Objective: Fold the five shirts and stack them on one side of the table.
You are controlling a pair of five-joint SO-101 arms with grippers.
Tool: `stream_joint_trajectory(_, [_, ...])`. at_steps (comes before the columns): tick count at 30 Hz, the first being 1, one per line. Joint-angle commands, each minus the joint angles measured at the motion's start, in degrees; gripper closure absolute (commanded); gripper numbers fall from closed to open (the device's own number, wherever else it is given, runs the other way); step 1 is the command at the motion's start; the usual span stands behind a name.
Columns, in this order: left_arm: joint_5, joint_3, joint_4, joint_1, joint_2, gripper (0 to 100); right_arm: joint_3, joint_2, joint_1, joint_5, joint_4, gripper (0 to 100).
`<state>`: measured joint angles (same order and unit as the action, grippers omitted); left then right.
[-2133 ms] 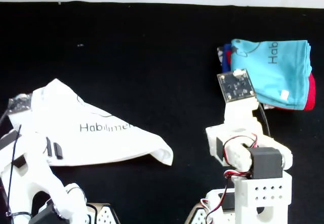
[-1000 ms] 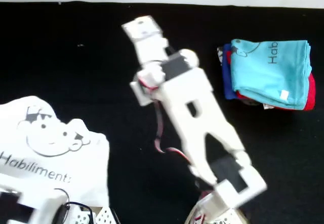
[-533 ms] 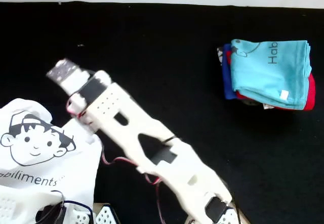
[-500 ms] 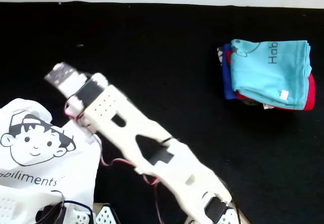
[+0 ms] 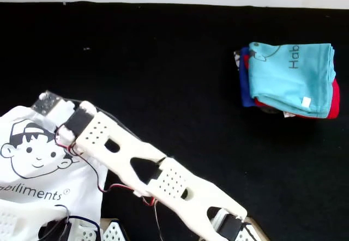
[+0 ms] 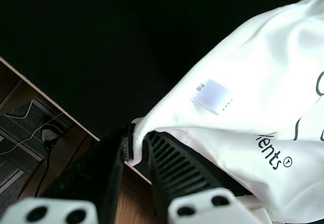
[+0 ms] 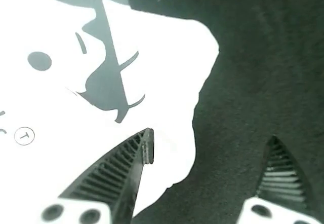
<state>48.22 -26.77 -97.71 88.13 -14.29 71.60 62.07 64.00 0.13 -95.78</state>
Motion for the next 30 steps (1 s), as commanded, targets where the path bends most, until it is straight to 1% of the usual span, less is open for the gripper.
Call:
stream_joint_trajectory(1, [0.6,-2.1,-0.3,0.5,0.4,99,3.0,0.8,0.4,0.0,0.7,68.1])
stream_joint_trajectory(2, [0.5,-2.1,-0.3,0.5,0.5,99,3.0,1.3,0.2,0.4,0.7,69.8])
stream_joint_trajectory(4, [0.5,-2.1,-0.3,0.5,0.5,99,3.0,2.1,-0.4,4.4,0.7,76.4])
stream_joint_trajectory(6, [0.5,-2.1,-0.3,0.5,0.5,99,3.0,2.5,-0.9,9.0,0.7,85.6])
stream_joint_trajectory(9, [0.5,-2.1,-0.3,0.5,0.5,99,3.0,2.7,-2.2,13.3,0.7,99.6])
stream_joint_trajectory(11, [0.5,-2.1,-0.3,0.5,0.5,99,3.0,2.6,-3.6,14.1,1.0,98.2])
stream_joint_trajectory(15, [0.5,-2.1,-0.3,0.4,0.5,99,5.5,1.8,-7.0,14.1,0.5,99.2])
stream_joint_trajectory(19, [0.4,-1.9,-0.4,-0.6,0.5,99,13.1,0.1,-13.1,14.0,-1.9,99.2])
stream_joint_trajectory(21, [0.4,-2.0,-2.2,-2.2,0.5,99,17.3,-0.8,-17.0,13.5,-3.0,99.2])
stream_joint_trajectory(25, [0.2,-1.9,-3.6,-7.8,3.1,99,24.3,-3.6,-25.7,11.3,-5.2,99.2])
stream_joint_trajectory(28, [-6.3,-2.2,-3.6,-14.5,9.3,99,25.4,-7.3,-32.0,11.3,-5.3,99.2])
stream_joint_trajectory(30, [-9.3,-2.1,-3.6,-20.7,15.4,99,25.3,-10.6,-35.4,11.3,-5.3,99.2])
